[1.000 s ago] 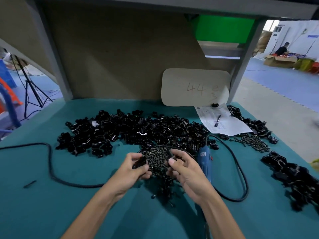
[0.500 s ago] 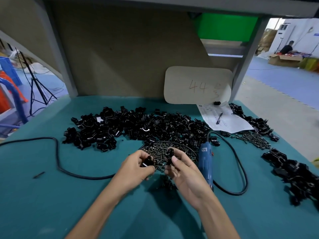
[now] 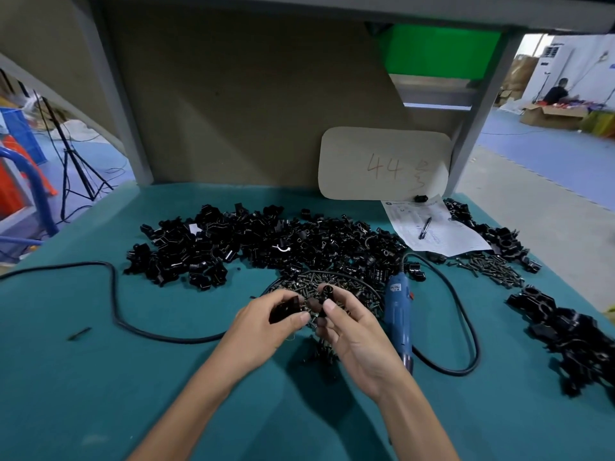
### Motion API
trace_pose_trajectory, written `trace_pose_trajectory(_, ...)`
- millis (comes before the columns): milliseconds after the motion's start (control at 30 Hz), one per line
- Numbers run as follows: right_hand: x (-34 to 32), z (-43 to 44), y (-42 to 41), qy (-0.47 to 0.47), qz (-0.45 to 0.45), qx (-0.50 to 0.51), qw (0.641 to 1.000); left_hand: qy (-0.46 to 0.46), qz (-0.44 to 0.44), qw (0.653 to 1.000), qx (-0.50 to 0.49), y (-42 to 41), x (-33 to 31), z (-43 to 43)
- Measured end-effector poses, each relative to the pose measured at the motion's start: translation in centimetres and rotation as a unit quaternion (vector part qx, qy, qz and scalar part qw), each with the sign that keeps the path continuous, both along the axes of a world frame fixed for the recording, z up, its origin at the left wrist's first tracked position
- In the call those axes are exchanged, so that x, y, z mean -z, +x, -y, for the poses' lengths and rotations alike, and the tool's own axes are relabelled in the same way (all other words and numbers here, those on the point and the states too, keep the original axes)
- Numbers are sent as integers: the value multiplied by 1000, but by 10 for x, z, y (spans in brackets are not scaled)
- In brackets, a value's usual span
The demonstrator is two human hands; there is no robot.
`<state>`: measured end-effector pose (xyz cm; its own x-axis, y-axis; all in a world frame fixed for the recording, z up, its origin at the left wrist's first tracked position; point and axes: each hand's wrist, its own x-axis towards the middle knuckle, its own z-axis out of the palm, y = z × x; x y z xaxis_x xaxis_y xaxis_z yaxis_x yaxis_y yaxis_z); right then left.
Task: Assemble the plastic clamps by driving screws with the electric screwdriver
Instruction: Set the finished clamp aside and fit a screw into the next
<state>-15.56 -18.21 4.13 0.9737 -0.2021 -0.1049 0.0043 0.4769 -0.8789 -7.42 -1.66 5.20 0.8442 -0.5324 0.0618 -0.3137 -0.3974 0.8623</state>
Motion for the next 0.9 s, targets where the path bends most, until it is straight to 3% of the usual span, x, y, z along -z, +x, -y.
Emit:
trace_pose_trajectory(200, -6, 2, -4, -110, -11, -38, 993, -25, -1, 999, 22, 0, -1, 2)
trace_pose_trajectory(433, -7, 0, -5, -48, 11, -16, 999, 6, 10, 996, 88, -7, 2, 6)
trace_pose_trajectory(667, -12, 2, -9, 2, 21, -23, 1000, -2, 94, 994, 63, -7, -7, 6)
trace_pose_trajectory(900, -19, 4, -13, -6, 40, -44, 998, 18, 111, 991, 73, -15, -5, 7)
